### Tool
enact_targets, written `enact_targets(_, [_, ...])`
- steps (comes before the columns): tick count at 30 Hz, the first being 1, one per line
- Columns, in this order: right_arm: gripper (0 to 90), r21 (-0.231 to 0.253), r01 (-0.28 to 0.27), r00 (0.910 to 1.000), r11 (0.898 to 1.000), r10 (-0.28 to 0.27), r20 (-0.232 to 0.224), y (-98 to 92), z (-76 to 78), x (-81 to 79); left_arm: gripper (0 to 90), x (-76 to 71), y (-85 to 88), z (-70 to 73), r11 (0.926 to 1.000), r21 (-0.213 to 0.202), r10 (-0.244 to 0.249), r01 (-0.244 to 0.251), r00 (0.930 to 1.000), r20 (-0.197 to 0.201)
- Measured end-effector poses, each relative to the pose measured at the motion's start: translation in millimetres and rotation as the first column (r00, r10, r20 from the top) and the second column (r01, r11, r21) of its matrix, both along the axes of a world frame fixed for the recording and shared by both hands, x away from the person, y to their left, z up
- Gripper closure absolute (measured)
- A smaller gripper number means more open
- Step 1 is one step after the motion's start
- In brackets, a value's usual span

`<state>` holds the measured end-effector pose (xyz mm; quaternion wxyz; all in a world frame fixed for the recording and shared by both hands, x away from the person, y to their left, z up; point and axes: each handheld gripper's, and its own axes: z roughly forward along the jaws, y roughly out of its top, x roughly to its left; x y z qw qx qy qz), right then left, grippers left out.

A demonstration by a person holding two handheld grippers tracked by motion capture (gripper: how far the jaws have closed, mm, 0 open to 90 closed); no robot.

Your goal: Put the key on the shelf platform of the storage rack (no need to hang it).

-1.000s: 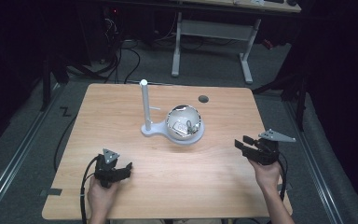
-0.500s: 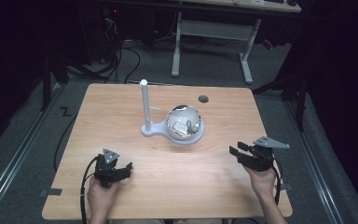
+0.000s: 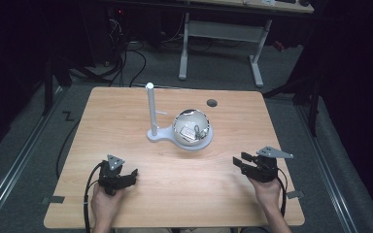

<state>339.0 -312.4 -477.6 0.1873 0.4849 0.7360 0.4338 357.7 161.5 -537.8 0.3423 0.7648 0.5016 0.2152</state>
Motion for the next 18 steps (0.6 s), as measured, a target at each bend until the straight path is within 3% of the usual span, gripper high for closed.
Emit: enact_targets(18, [52.5,-0.008,-0.01,0.9993,1.0,0.01,-0.035,11.4,-24.2,-4.0,22.9,0.0,0.0,0.0,1.0,0.001,0.0,0.0,1.0,0.0])
